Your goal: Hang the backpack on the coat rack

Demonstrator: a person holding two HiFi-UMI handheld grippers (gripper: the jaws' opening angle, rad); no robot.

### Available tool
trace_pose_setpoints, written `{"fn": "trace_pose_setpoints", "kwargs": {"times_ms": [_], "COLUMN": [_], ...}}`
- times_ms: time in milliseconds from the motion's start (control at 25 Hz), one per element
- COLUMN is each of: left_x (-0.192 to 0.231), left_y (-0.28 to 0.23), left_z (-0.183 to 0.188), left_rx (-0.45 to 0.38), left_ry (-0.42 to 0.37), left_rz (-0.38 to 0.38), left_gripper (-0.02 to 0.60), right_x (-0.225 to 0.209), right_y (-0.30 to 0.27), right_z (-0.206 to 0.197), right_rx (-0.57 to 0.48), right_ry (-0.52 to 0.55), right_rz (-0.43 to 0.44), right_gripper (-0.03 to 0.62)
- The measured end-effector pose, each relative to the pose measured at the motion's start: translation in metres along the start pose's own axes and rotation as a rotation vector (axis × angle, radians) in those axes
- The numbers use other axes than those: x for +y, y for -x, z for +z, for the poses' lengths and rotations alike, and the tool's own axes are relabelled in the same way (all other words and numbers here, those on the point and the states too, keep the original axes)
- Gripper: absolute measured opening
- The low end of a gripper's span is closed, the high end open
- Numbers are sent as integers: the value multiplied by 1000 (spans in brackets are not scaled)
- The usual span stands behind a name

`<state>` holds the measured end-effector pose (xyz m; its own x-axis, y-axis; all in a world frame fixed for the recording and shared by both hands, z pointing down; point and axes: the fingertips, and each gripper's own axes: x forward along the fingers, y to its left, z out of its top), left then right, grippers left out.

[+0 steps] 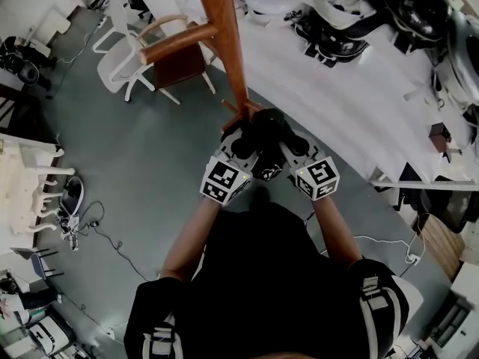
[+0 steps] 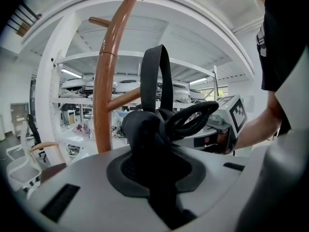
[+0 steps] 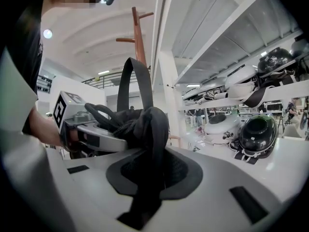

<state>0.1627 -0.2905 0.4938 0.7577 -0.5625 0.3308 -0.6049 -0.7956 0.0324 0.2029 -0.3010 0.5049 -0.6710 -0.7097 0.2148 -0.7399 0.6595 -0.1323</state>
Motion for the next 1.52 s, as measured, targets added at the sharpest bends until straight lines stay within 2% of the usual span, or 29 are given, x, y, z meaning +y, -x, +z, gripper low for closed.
{"fn": "trace_pose_setpoints", "kwargs": {"times_ms": [560, 1120, 1520], "left_x": [26, 39, 41], "left_y": [-16, -21, -23], "left_z": [-20, -38, -43], "left_rx": [52, 100, 83], "left_ry": [55, 66, 148], "left_rz": [60, 91, 160], "left_gripper": [86, 86, 86], "right_x": [-16, -21, -23], "right_y": [-34, -56, -62], "right_z": [-17, -31, -34], "right_rx": [50, 107, 138], "right_ry": [23, 33, 51], "right_rz": [70, 101, 128], "right_gripper": [74, 74, 74]}}
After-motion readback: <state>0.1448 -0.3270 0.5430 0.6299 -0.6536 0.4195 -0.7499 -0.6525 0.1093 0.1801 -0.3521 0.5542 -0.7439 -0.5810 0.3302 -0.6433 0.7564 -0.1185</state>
